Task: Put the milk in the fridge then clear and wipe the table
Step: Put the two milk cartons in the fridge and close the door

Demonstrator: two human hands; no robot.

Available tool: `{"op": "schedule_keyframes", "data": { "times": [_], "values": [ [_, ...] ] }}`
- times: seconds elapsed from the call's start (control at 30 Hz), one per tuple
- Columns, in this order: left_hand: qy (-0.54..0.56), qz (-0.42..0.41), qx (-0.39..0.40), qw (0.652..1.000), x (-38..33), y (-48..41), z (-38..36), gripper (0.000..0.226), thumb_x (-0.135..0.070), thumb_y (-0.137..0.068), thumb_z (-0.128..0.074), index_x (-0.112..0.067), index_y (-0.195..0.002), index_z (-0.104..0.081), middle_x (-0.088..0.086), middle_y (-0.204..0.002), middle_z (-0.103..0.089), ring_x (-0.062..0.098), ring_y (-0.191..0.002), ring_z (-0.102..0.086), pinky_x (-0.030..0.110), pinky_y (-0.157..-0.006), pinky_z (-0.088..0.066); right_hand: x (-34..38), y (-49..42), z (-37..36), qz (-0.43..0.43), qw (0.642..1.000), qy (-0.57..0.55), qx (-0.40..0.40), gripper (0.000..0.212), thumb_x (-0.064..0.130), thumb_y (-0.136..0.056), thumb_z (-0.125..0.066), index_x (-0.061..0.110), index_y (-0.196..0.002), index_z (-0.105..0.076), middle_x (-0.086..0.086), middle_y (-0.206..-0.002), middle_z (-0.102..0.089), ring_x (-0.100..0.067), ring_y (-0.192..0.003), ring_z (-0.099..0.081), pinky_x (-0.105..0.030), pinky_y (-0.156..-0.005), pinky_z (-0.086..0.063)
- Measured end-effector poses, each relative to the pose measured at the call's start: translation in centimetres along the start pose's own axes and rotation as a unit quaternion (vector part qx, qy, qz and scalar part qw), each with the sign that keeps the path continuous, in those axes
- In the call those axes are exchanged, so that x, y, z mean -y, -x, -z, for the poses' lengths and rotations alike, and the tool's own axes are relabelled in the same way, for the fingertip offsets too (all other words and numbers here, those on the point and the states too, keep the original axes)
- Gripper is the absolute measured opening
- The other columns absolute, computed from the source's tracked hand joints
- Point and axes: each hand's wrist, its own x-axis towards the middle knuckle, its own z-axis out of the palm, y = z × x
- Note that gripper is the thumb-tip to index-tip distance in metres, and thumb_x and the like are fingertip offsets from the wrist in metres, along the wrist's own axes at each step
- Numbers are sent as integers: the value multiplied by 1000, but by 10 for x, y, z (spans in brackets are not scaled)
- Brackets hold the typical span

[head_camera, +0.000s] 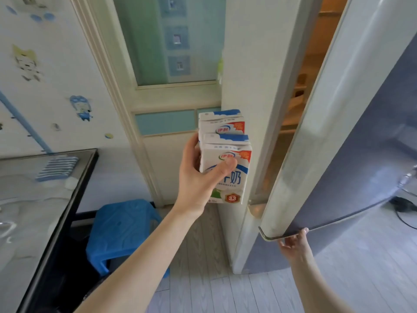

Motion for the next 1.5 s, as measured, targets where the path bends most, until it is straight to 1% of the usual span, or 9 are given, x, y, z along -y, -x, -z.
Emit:
{"op": "schedule_keyframes", "data": {
  "times": [0.23,0.37,0.57,0.77,0.93,1.0,1.13,1.3,1.5],
  "values": [
    [18,6,10,1000,-8,27,-13,75,-35,-50,-82,-21,-116,-49,-7,-93,-71,12,-85,-69,22,-64,-54,6,50,60,-29,998,-50,-29,32,40,-95,-34,18,-82,-54,-1,-135,-50,-21,-111,-49,-39,-100,-38],
    [16,12,41,999,-15,51,-20,61,-33,-54,-74,-28,-110,-50,-11,-92,-72,11,-84,-69,21,-64,-54,-4,70,93,-70,991,-108,-21,51,41,-97,-23,11,-136,-38,-12,-145,-38,-33,-132,-38,-44,-109,-31],
    [7,15,64,998,-28,79,-24,66,-35,-54,-74,-25,-114,-49,-10,-96,-71,13,-87,-69,21,-65,-54,-5,93,127,-43,978,-187,-76,56,42,-98,-16,10,-140,-33,-11,-144,-40,-28,-131,-41,-37,-106,-36],
    [7,19,73,997,-39,95,-28,76,-37,-51,-74,-22,-120,-45,-10,-95,-70,11,-85,-70,20,-63,-54,-21,150,150,133,977,129,-108,46,28,-99,-32,-5,-128,-44,-22,-120,-57,-31,-107,-57,-19,-86,-49],
    [10,25,90,996,-46,106,-34,86,-39,-52,-75,-14,-127,-42,5,-110,-66,18,-91,-69,26,-68,-56,-41,188,123,160,918,343,-123,56,40,-91,-48,-12,-113,-54,-28,-115,-59,-38,-110,-56,-39,-90,-45],
    [21,29,94,995,-50,108,-38,86,-38,-51,-76,-14,-126,-43,4,-109,-66,17,-90,-69,26,-68,-56,-28,203,88,155,930,321,-91,49,37,-93,-47,-6,-114,-56,-18,-111,-63,-26,-110,-56,-32,-96,-41],
    [31,34,103,994,-58,106,-45,81,-37,-49,-77,-19,-122,-48,-3,-100,-69,14,-86,-70,24,-65,-55,17,217,29,128,976,96,151,23,17,-98,-36,2,-111,-48,-8,-86,-64,-16,-76,-66,-22,-57,-57],
    [39,24,118,992,-67,89,-60,70,-37,-51,-77,-23,-115,-53,-4,-97,-71,16,-87,-70,27,-68,-55,64,276,-34,272,854,223,384,50,32,-89,-48,8,-132,-44,-10,-125,-59,-18,-116,-58,-36,-100,-47],
    [53,22,126,990,-66,61,-93,51,-39,-51,-76,-34,-99,-61,-4,-95,-73,18,-86,-70,32,-71,-55,107,286,-61,295,784,311,449,47,42,-92,-44,16,-131,-48,-13,-130,-57,-32,-120,-54,-46,-101,-45]
  ]
}}
